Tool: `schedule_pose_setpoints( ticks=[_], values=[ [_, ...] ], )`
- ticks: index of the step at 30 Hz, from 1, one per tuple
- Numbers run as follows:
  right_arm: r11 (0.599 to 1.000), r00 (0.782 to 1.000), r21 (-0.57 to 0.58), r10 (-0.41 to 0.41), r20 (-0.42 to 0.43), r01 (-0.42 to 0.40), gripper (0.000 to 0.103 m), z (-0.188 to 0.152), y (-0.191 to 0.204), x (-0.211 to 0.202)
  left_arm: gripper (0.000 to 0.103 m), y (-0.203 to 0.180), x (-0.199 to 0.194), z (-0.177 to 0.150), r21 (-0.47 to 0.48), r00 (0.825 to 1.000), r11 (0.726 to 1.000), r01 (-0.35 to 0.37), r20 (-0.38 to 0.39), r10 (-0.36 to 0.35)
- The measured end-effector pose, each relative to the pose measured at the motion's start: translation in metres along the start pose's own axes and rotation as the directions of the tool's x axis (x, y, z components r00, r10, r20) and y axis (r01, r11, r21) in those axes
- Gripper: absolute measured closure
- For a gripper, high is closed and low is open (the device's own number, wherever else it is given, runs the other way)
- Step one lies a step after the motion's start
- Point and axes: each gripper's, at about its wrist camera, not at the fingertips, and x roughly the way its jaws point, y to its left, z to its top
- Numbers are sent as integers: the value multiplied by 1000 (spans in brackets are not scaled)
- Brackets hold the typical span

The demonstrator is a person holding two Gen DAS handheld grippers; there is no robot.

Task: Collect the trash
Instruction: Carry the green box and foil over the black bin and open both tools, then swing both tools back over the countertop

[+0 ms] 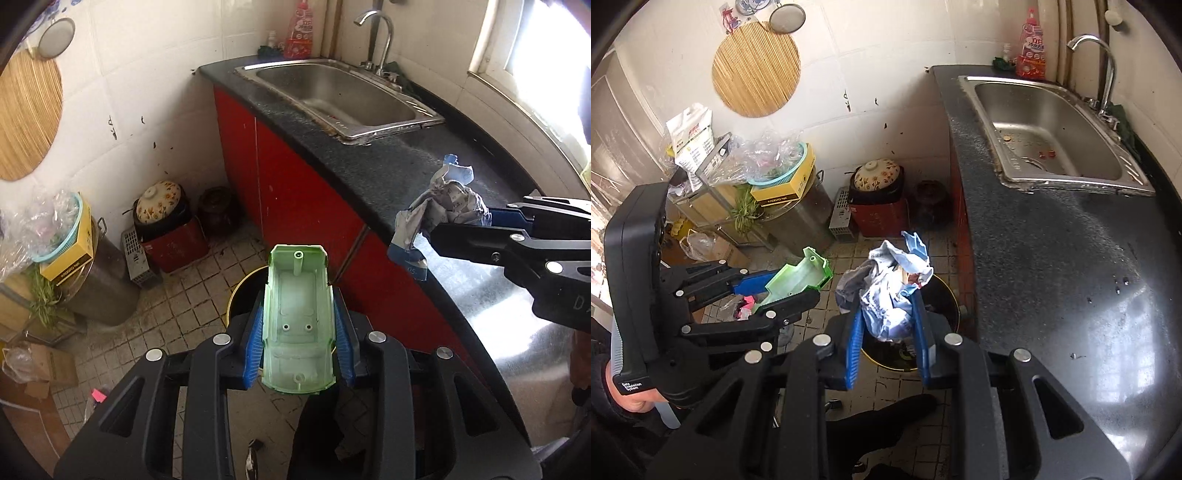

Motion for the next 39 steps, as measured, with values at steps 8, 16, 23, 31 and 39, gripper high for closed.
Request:
schedule_pose_setpoints(
  ticks=[8,16,23,31,39],
  values=[
    [1000,996,-3,-4,-84,4,78,22,-4,79,70,30,65,2,-88,999,996,29,-36,-32],
    [1000,987,-13,-25,-158,23,78,28,-10,125,70,40,110,-1,-114,996,992,48,-75,-57],
    [999,984,-16,-34,-174,32,62,34,-11,136,29,46,124,-1,-113,994,992,47,-96,-58],
    [999,988,-18,-33,-151,30,46,33,-17,126,25,49,117,1,-128,997,992,20,-69,-29],
    [999,995,15,-38,-97,39,45,27,-25,82,25,36,92,5,-108,998,994,15,-52,-21]
  ],
)
